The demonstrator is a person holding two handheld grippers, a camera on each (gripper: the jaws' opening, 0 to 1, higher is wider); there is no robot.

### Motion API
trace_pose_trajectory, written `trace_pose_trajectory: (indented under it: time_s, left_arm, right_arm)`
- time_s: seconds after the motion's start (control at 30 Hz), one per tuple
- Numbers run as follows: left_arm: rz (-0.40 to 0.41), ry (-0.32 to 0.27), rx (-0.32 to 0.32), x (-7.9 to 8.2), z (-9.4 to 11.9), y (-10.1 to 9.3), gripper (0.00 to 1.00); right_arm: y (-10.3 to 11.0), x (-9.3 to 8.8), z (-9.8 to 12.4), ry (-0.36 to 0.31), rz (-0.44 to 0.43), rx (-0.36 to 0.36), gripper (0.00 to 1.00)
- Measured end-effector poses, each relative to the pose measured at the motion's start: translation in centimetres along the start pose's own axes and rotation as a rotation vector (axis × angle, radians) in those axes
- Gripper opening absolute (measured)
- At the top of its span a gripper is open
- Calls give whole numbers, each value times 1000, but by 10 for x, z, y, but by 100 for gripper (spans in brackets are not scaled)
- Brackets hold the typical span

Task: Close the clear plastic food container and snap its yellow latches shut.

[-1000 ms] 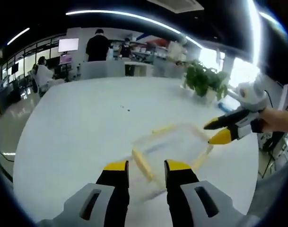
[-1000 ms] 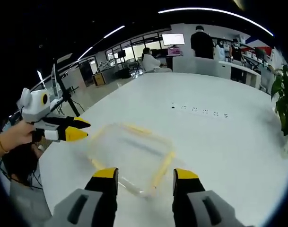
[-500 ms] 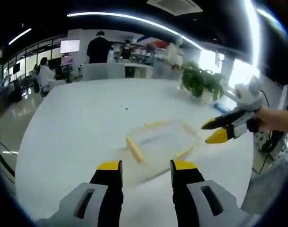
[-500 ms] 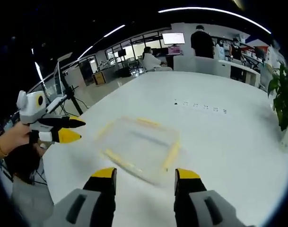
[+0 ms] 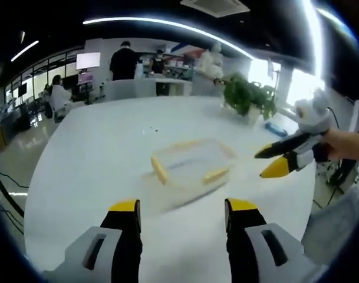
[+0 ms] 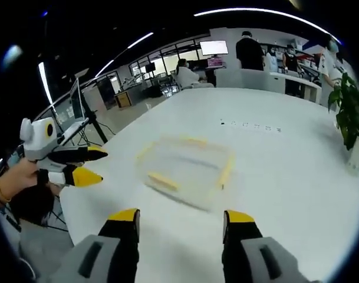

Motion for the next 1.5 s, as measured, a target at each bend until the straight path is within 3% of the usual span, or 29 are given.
trace_pose_trajectory:
  time_s: [0.2, 0.57, 0.93, 1.3, 1.37, 1.5]
  left_arm:
    - [-2, -17, 13, 0, 20, -8, 62]
    - [12, -18, 16, -12, 46, -14, 64]
    - [51, -36, 41, -19, 64, -20, 66]
    - [49, -43, 45, -21, 73, -24, 67]
    - [54, -44, 41, -21, 75, -24, 69]
    - [66, -60, 52, -23, 78, -23, 82]
  right_arm:
    - [8, -11, 13, 6, 1, -2, 61]
    - [23, -29, 37, 9, -7, 11, 68]
    - [36, -41, 56, 2, -25, 31, 66]
    - [42, -43, 68, -25, -14, 34, 72]
    - [42, -42, 70, -31, -11, 27, 72]
    - [39, -40, 73, -51, -3, 1, 74]
Point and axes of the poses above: the point that each gripper's makers call its tool centre point, and the gripper's own axes: z roughly backward along the fingers, y roughly to its left, x roughly out of its top, the point moved 8 cm from there along z, roughly backward along the fingers, and after that the axes turned 15 degrees about -y, right-handed, at the moved point
